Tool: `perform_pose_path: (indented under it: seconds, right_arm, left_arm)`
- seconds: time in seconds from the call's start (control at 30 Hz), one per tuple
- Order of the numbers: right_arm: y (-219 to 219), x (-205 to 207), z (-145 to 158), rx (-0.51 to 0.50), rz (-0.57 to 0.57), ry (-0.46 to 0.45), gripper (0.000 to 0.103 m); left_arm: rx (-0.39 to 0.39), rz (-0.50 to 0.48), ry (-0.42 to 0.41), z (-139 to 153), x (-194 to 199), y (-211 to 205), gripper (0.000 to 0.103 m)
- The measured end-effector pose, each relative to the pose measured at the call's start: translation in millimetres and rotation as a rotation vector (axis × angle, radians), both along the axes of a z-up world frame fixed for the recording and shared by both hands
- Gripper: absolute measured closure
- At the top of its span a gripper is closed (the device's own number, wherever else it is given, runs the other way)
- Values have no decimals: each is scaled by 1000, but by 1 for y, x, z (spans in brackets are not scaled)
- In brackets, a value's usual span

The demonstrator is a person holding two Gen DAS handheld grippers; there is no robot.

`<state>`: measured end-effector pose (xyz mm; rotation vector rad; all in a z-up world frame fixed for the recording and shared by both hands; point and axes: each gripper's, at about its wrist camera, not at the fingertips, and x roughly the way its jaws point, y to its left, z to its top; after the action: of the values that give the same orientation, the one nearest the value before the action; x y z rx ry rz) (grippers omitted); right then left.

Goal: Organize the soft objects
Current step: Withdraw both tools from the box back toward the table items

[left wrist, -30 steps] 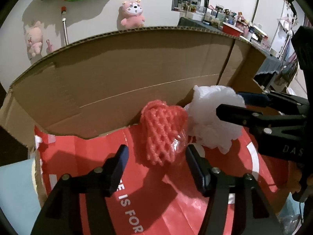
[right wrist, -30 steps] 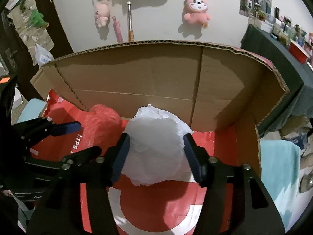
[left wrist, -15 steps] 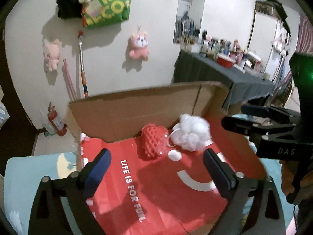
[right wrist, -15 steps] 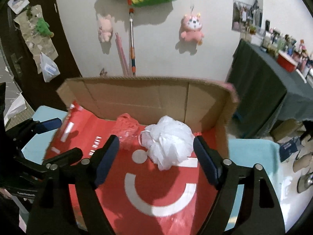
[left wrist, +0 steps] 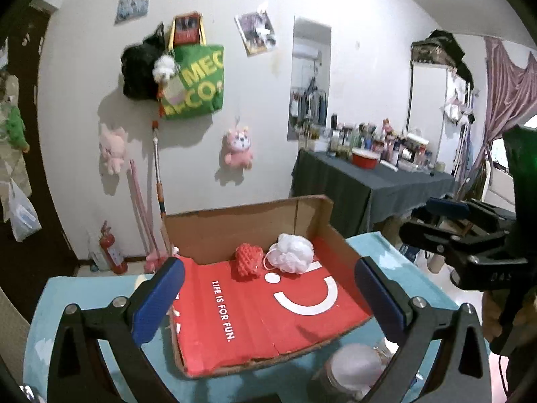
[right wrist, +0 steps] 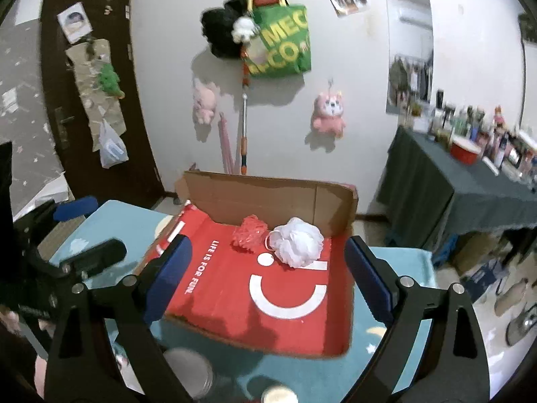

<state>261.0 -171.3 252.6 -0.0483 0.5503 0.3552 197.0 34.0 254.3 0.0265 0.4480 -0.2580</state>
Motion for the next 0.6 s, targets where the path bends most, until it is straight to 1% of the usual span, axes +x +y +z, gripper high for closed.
perform_pose_path:
  seconds: [0.13,0.27,0.4,0.47,0.6]
  right_arm:
    - [-6,-54,6,4,14,-78,10]
    - [-13,-109,3,5,13,-158,4]
    - [-14,-154,-9,-27,-18,-228,4]
    - [-14,-175,-18,-31,-27,-247,4]
    - [-19,-209,-36,-14,-46,-272,4]
  left_arm:
    - [-26,-2,-48,-1,-43,0,0]
    - [-33,16,-114,-6,-86,-2,0]
    - [-43,38,-159,-16,-122,-5,0]
    - [-47,54,-174,-23,-139,-6,0]
    - [-61,44,-177,-41,-167,-11,0]
